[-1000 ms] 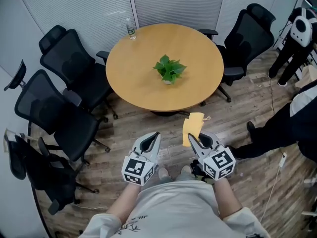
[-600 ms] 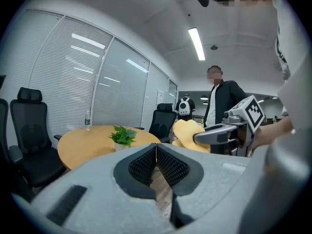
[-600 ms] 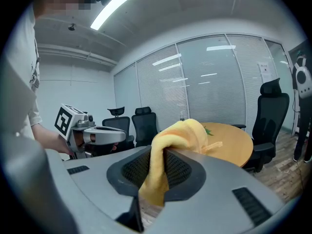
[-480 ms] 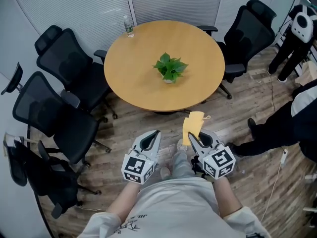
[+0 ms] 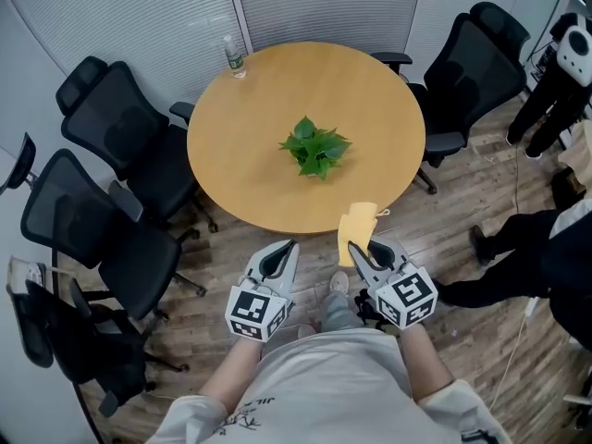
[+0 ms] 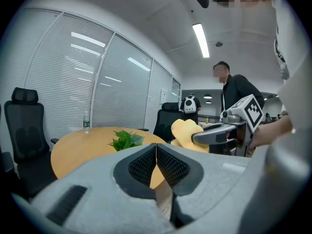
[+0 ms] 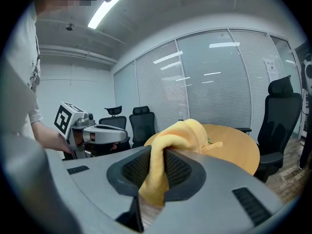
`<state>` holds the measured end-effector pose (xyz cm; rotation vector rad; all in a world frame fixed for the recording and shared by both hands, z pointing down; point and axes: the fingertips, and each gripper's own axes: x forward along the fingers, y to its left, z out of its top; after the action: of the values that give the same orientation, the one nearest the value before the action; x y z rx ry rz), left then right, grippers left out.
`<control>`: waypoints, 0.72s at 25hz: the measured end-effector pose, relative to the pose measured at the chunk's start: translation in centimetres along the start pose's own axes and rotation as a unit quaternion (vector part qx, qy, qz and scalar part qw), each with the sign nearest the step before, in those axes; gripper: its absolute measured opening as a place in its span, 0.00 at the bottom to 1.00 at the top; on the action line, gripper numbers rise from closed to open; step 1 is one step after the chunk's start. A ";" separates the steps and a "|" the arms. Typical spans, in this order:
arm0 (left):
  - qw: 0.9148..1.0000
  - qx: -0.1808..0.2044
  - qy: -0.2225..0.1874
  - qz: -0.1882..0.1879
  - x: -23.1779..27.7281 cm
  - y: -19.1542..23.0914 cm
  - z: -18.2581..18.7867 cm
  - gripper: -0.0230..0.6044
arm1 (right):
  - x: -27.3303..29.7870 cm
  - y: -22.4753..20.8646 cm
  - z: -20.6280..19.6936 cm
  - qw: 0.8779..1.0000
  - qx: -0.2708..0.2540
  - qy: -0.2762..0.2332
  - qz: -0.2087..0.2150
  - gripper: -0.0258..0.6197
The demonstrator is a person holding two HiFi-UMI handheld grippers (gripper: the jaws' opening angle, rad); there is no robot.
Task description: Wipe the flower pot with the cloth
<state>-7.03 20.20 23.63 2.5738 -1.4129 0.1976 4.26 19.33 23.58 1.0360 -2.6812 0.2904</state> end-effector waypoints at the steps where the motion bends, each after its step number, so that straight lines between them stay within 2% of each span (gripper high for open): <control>1: 1.000 0.001 -0.001 0.002 0.9 0.5 0.4 0.05 | 0.6 -0.9 0.4 1.000 -0.001 0.000 0.001 0.13; 9: 1.000 -0.005 -0.005 0.023 7.6 3.7 2.4 0.05 | 4.5 -7.5 2.9 1.000 -0.013 0.003 0.019 0.13; 18: 0.998 -0.012 -0.007 0.057 12.9 6.6 3.4 0.05 | 7.0 -14.0 3.9 0.999 -0.029 0.012 0.043 0.13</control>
<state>-5.60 5.37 23.79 2.4821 -1.5580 0.1788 8.14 3.66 23.37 0.8955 -2.7005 0.2391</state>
